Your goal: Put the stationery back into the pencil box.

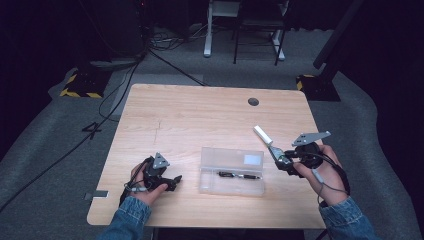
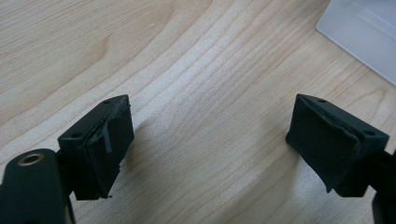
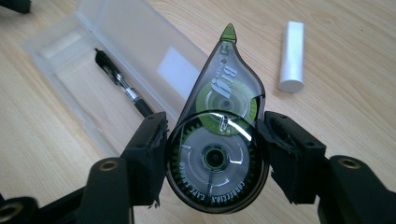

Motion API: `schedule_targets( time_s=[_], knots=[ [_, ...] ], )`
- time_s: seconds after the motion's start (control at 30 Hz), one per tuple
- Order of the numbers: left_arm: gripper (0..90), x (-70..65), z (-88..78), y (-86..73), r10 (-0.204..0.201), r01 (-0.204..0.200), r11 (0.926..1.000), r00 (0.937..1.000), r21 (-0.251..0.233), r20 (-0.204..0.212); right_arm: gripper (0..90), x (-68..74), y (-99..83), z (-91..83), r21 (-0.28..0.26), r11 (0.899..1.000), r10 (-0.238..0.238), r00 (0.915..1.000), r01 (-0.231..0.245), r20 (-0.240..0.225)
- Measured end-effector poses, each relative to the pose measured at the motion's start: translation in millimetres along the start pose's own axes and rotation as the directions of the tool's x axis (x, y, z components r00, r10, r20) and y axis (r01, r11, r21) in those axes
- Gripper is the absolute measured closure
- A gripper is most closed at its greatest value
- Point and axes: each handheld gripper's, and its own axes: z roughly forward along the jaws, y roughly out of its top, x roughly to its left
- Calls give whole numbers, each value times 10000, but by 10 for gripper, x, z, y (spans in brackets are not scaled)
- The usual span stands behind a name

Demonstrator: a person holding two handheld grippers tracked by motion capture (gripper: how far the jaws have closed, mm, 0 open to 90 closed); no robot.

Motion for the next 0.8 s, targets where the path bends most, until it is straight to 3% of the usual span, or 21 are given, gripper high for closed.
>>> schedule_targets(
  time_s=[0.4,0.67,0.8],
  knots=[
    [143,-2,-22,-22,-18,18,10000,10000,3,-72,420,258,206,139,4,9958,-910,9917,914,-904],
    [128,-5,-18,-17,34,-34,10000,10000,49,-29,420,411,265,252,220,9862,-1594,9768,1641,-1427],
    [114,-8,-13,-16,29,-29,10000,10000,66,37,420,490,253,340,367,9785,-1936,9649,2031,-1774]
  ],
)
